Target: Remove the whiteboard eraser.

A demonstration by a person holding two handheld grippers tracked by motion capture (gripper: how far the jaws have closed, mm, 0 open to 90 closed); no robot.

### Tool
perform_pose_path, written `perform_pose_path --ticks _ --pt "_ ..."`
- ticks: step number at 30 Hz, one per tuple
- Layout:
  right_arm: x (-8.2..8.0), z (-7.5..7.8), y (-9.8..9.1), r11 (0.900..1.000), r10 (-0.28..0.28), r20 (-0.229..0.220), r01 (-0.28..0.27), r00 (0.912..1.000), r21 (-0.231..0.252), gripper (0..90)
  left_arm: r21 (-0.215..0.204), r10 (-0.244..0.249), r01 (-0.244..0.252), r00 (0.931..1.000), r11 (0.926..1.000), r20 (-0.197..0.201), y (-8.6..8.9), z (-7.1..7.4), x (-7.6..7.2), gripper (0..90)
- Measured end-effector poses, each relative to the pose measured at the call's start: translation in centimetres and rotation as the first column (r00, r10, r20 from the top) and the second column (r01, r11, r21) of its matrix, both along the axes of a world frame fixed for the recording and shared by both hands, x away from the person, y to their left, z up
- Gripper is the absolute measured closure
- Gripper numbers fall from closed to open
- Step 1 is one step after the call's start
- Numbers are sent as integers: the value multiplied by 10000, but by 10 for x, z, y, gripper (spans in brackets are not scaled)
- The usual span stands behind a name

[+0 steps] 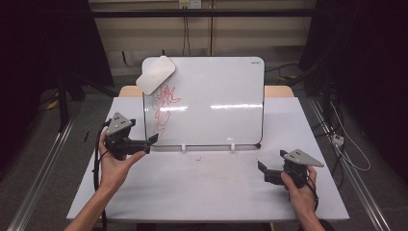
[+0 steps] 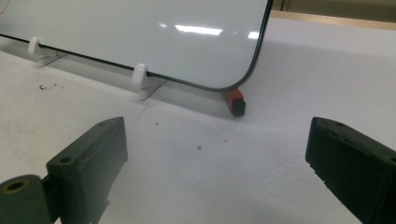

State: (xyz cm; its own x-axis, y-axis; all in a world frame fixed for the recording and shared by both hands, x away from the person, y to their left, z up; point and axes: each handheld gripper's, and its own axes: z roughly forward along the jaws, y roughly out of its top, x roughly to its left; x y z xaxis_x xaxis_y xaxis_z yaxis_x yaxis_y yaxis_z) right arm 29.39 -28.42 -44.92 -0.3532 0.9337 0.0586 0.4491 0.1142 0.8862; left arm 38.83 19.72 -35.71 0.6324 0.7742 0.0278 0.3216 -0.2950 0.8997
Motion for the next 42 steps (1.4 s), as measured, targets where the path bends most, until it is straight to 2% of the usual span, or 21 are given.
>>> perform_pose_path --ticks 3,7,11,15,18,20,21,24,25,29,30,31,32,34,35,38,40,42 --pt "0 -1 -1 10000 -23 -36 23 10000 2 55 389 68 -83 9993 9992 379 -2 8 5 54" --pt "0 0 -1 10000 -18 -29 18 10000 24 54 322 171 -190 9981 9993 589 -3 16 11 55" --pt "0 0 -1 10000 -17 -20 17 10000 4 55 264 152 -169 9977 9995 665 -3 18 14 53" --pt "0 0 0 10000 -37 -51 36 10000 -40 55 786 256 -335 9947 9963 992 -4 21 18 59" --pt "0 0 0 10000 -14 -50 14 10000 -25 55 856 348 -449 9926 9953 1165 -4 25 24 60" --pt "0 -1 0 10000 -19 -60 19 10000 -36 56 1128 390 -552 9892 9921 1413 -5 31 30 67" --pt "0 -1 0 10000 -17 -63 17 10000 -41 56 1128 388 -559 9881 9920 1491 -6 32 32 67" --pt "0 -1 0 10000 -1 -78 1 10000 -4 56 1222 318 -511 9874 9912 1549 -7 37 36 74" --pt "0 -1 0 10000 -4 -86 4 10000 0 56 1457 298 -533 9868 9879 1592 -8 41 41 75" --pt "0 -1 -1 10000 10 -78 -10 10000 -1 56 1611 363 -646 9843 9848 1726 -10 46 49 81" --pt "0 -1 -1 10000 7 -84 -7 10000 -1 56 1799 392 -722 9828 9810 1805 -12 49 55 81" --pt "0 -1 0 10000 12 -88 -12 10000 12 56 1799 392 -722 9828 9810 1805 -12 49 55 81" --pt "0 -1 0 10000 28 -91 -28 10000 -6 56 2028 314 -693 9823 9768 1844 -13 53 61 82" --pt "0 -1 0 10000 34 -94 -34 9999 -24 56 2048 338 -742 9804 9760 1942 -15 55 63 83" --pt "1 -1 0 10000 36 -93 -37 9999 -27 56 2301 246 -726 9785 9705 2048 -18 59 68 82" --pt "0 -1 0 10000 20 -101 -20 9999 -9 56 2394 199 -718 9770 9683 2124 -22 62 73 81" --pt "1 -1 0 10000 17 -109 -17 9999 2 56 2678 184 -800 9741 9602 2254 -26 64 77 77" --pt "1 -1 0 10000 38 -104 -38 9999 -5 56 2680 152 -793 9723 9602 2331 -29 66 82 71"
